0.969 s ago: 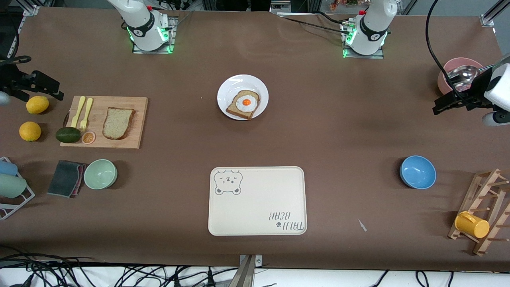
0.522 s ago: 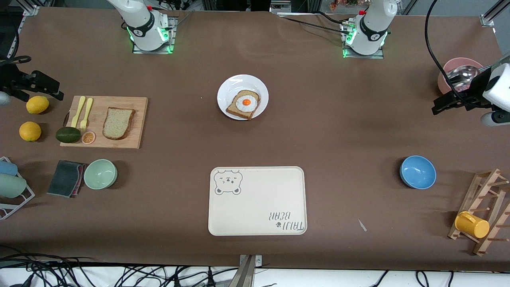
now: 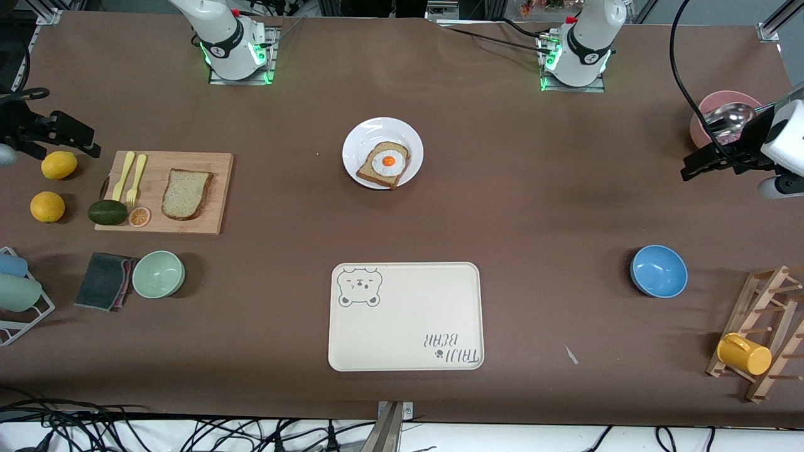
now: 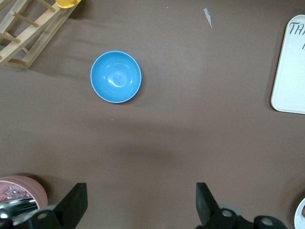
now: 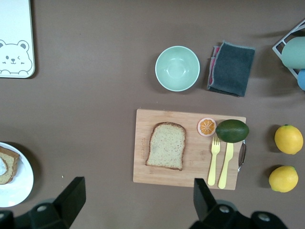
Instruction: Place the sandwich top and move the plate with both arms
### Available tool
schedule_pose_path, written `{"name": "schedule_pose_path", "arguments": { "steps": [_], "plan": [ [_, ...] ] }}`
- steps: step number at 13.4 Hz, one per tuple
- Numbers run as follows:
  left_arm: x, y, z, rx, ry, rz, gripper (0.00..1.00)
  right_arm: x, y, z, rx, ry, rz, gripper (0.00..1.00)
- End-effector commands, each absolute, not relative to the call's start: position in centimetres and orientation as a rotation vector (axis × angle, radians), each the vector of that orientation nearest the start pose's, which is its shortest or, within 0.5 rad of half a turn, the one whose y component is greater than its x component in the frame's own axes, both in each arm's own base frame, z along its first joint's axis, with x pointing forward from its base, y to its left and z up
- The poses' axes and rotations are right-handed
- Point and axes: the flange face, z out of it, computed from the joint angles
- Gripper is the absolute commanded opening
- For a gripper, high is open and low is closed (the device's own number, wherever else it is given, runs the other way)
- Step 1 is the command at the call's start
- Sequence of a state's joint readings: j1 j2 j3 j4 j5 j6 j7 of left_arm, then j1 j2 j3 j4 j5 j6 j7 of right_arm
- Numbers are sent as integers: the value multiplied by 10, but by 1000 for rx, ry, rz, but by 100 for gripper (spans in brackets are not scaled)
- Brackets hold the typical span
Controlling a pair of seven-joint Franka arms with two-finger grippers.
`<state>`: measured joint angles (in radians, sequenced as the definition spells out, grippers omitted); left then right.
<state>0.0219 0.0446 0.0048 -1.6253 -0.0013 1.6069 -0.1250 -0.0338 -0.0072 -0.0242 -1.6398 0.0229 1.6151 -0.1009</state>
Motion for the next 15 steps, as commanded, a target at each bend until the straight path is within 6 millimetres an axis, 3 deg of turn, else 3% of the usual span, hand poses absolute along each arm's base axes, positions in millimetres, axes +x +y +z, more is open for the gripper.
{"name": "schedule_pose_path", "arguments": {
  "steps": [1,12,15],
  "plan": [
    [569,16,582,-3117,-202,80,100,549,-33,602,-3110,-82,36,100],
    [569,16,582,-3117,-202,80,100,555,-30,598,-3111,-79,61,100],
    [569,15,581,-3126,-203,81,100,565,-29,574,-3112,-17,126,100]
  ]
}}
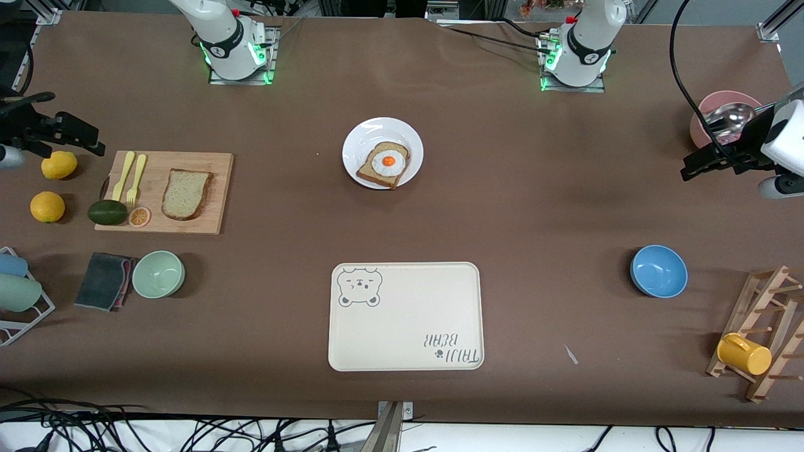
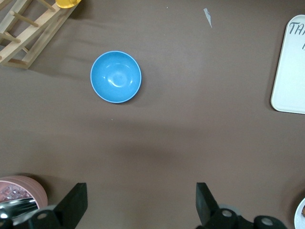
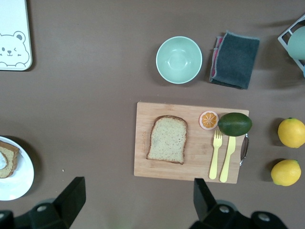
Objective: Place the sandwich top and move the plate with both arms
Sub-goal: 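Reach the right gripper to the bread slice on the cutting board and grasp it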
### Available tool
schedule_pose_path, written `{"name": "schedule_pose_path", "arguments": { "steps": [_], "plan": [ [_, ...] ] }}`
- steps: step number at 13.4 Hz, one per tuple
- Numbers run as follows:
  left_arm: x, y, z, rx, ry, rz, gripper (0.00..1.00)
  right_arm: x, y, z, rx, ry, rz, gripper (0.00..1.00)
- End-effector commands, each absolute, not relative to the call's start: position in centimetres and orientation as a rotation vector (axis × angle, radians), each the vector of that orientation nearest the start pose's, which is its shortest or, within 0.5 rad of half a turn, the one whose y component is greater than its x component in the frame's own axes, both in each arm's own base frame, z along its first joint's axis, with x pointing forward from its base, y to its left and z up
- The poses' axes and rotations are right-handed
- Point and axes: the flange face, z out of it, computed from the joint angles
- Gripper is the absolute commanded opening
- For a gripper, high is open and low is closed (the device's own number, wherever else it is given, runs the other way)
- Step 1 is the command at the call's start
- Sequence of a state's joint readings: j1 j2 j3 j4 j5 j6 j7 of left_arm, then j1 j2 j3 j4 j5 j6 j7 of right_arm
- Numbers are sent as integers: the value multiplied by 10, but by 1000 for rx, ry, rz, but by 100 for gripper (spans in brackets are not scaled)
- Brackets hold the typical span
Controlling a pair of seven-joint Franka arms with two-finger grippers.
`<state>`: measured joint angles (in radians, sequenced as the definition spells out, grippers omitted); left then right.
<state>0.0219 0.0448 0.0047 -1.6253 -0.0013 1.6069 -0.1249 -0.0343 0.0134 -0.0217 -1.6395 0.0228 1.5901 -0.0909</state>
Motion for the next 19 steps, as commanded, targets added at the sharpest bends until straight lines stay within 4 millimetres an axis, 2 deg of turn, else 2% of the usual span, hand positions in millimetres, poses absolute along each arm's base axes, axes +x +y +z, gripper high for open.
{"name": "schedule_pose_path", "arguments": {
  "steps": [1,3,5,7,9,10,11,13,15,19],
  "plan": [
    [570,15,581,-3126,-203,74,100,571,-30,565,-3120,-6,142,100],
    [570,15,581,-3126,-203,74,100,585,-30,539,-3184,52,165,100],
    [570,15,580,-3126,-203,76,100,600,-18,502,-3239,111,229,98],
    [570,15,580,-3126,-203,76,100,610,-2,465,-3264,272,262,98],
    [570,15,578,-3127,-187,84,100,616,23,426,-3389,379,312,98],
    [569,19,575,-3130,-137,94,100,617,34,414,-3431,419,317,95],
    [569,26,575,-3131,-132,91,100,616,37,400,-3431,485,336,93],
    [569,27,577,-3131,-136,87,100,616,40,369,-3428,554,301,89],
    [569,23,575,-3131,-134,91,100,609,43,333,-3414,684,310,85],
    [568,7,575,-3124,-121,100,100,595,43,281,-3396,744,308,71]
  ]
}}
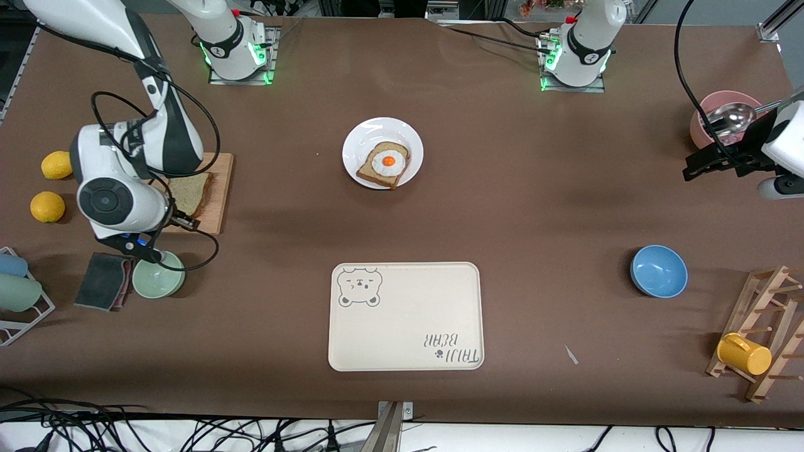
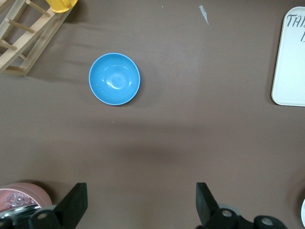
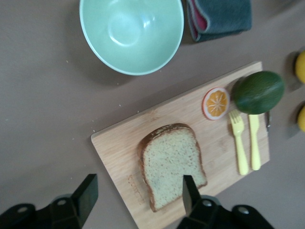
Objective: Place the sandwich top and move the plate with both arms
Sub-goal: 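Reach the right gripper to the bread slice on the cutting board and grasp it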
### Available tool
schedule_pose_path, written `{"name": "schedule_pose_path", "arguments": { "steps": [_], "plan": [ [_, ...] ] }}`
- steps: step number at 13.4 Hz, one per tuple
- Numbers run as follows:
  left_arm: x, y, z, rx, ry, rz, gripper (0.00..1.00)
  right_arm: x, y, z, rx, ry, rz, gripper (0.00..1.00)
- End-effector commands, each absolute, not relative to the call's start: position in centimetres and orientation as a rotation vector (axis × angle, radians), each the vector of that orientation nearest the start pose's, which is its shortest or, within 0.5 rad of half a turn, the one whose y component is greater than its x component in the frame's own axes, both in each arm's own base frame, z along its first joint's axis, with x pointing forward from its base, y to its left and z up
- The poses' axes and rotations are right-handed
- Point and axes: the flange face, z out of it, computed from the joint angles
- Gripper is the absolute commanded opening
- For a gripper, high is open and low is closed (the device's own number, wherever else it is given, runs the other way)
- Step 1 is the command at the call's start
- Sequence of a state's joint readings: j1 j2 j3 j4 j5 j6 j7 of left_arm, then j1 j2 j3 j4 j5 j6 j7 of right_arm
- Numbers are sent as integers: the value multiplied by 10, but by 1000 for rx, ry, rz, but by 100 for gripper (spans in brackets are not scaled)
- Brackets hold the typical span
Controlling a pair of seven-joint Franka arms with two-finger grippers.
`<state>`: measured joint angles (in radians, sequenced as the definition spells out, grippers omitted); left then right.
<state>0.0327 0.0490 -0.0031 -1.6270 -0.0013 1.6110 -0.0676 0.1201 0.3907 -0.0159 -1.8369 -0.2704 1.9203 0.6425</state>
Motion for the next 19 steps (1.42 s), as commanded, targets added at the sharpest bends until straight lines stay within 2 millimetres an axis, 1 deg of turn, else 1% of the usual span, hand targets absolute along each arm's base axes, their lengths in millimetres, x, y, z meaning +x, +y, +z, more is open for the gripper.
{"name": "schedule_pose_path", "arguments": {
  "steps": [1,2,3,5,6,7,9,12,13,15,18,19],
  "plan": [
    [568,0,575,-3117,-120,99,100,594,42,267,-3387,768,300,69],
    [568,-6,574,-3116,-120,101,100,592,42,253,-3381,790,302,65],
    [568,-16,573,-3114,-119,105,100,590,42,242,-3375,815,306,63],
    [571,-19,567,-3114,-119,117,100,583,39,224,-3374,826,332,53],
    [571,-18,567,-3114,-121,115,100,579,34,214,-3372,832,343,51],
    [571,-18,568,-3113,-121,112,100,576,26,209,-3369,848,343,50],
    [571,-17,567,-3112,-124,114,100,570,18,200,-3370,863,365,49],
    [571,-17,569,-3113,-124,110,100,566,15,197,-3371,870,382,49],
    [571,-17,569,-3113,-124,110,100,564,14,195,-3371,871,392,46],
    [571,-18,568,-3112,-121,112,100,559,14,187,-3374,868,424,32],
    [572,-17,568,-3113,-124,110,100,559,14,188,-3373,870,424,2],
    [572,-17,568,-3113,-124,110,100,560,14,188,-3373,869,424,0]
  ]
}}
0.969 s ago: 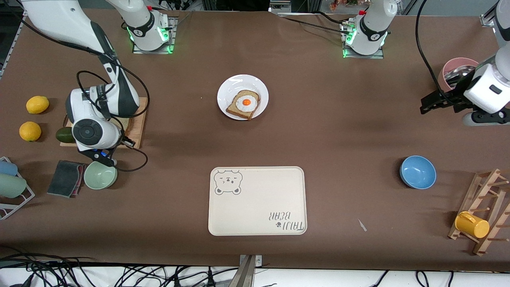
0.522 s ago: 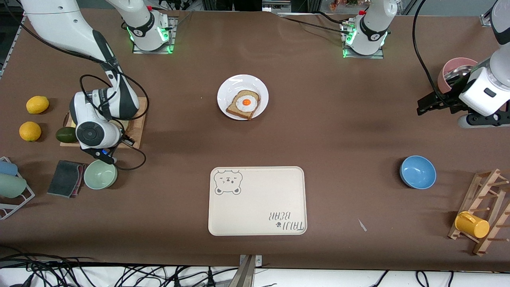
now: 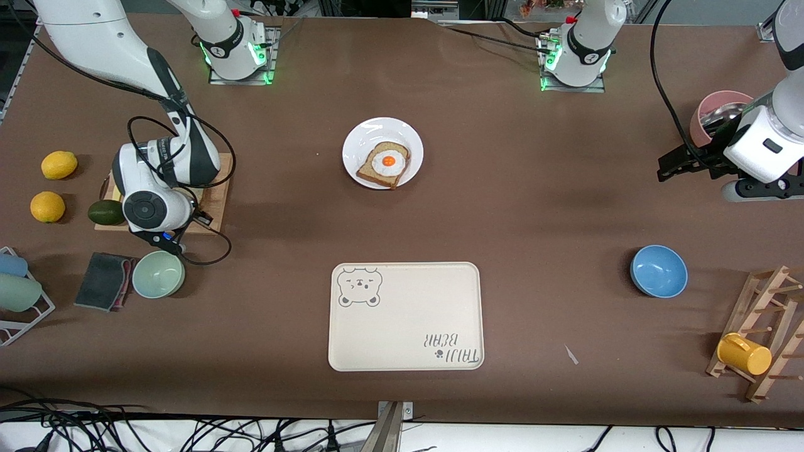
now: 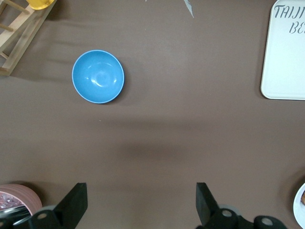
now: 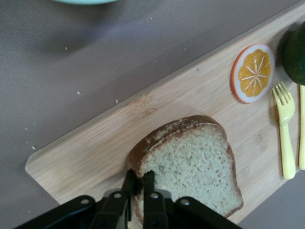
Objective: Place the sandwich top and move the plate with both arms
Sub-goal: 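Reach the right gripper to the bread slice on the cutting board and grasp it, then lift the bread slice with the right gripper toward the white plate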
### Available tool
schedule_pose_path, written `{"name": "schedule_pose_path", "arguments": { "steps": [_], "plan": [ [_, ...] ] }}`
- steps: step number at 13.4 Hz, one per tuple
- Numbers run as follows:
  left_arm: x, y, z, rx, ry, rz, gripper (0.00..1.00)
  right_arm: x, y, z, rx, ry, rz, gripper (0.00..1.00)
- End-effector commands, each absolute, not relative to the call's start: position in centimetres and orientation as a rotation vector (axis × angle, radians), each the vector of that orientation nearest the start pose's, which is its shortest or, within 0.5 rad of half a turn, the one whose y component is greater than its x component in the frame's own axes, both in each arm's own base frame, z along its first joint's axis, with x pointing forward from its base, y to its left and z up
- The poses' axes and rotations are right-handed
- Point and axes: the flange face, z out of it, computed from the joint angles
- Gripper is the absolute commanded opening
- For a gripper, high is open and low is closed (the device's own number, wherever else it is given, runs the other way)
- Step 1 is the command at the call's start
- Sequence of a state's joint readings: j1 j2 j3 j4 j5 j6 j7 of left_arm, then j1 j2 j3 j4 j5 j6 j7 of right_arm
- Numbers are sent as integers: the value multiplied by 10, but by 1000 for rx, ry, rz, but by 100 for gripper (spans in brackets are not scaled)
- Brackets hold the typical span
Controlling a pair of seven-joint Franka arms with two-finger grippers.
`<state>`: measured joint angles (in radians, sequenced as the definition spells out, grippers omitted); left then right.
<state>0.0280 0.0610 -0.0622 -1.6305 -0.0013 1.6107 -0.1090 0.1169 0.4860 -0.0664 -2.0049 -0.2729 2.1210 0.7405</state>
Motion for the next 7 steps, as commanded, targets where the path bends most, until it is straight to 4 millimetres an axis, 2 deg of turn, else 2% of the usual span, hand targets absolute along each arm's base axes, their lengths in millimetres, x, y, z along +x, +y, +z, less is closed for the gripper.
{"name": "schedule_pose_path", "arguments": {
  "steps": [1,3,7],
  "plan": [
    [572,-17,568,-3113,-124,110,100,560,14,190,-3374,870,427,0],
    [571,-17,567,-3113,-124,112,100,563,15,194,-3373,874,415,0],
    [572,-14,567,-3113,-126,112,100,578,28,226,-3384,889,470,0]
  ]
}}
